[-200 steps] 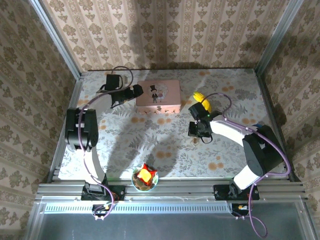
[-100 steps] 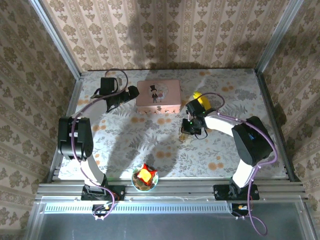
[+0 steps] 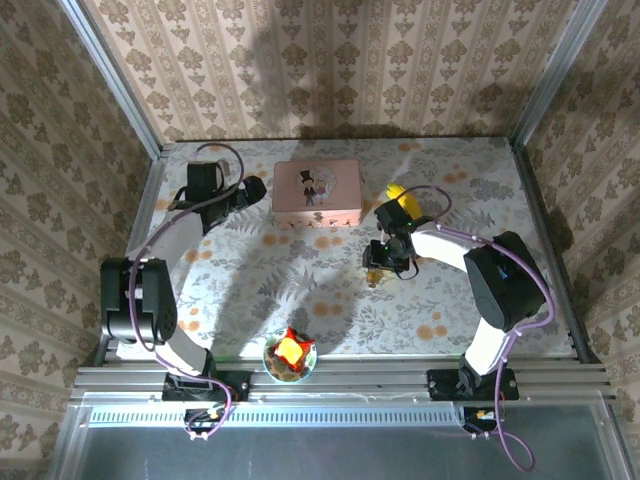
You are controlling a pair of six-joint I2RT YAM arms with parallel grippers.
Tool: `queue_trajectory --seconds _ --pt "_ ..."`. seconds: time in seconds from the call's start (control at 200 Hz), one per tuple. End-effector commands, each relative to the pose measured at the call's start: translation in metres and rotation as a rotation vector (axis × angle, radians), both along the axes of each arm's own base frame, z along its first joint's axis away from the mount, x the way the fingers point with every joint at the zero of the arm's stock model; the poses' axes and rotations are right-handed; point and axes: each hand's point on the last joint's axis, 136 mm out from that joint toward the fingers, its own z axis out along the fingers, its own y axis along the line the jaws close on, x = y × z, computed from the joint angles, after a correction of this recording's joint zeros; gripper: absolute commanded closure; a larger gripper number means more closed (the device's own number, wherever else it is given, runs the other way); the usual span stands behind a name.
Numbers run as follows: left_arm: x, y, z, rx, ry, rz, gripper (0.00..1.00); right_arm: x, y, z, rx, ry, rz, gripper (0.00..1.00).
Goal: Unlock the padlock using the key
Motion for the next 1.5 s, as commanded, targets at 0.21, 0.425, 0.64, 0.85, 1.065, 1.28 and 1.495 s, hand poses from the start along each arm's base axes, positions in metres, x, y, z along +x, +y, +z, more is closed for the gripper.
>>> queue_trajectory --seconds 0.21,0.425,0.64,0.85,1.065,1.28,1.495 --pt "-0.044 0.039 0.036 0.074 -0.105 0.118 0.00 0.011 -0.032 0.088 -0.086 -0.257 -0.005 0.38" --pt "-0.078 0.074 0.043 0.197 -0.219 0.240 0.00 0.019 -0.070 0.138 -0.185 -0.516 -0.067 0.22" --pt "-0.102 0.096 0.037 0.283 -0.354 0.314 0.00 0.024 -0.105 0.165 -0.304 -0.753 -0.142 0.16" --pt "-0.112 0.109 0.027 0.352 -0.446 0.356 0.00 0.029 -0.119 0.165 -0.392 -0.889 -0.144 0.15" --pt "-0.110 0.107 0.014 0.421 -0.509 0.310 0.00 0.028 -0.142 0.167 -0.406 -0.977 -0.240 0.00" --pt "-0.093 0.103 0.008 0.476 -0.553 0.240 0.00 0.033 -0.153 0.151 -0.487 -1.058 -0.175 0.00" --pt "-0.084 0.109 -0.008 0.591 -0.531 0.188 0.00 0.042 -0.158 0.135 -0.500 -1.058 -0.157 0.00"
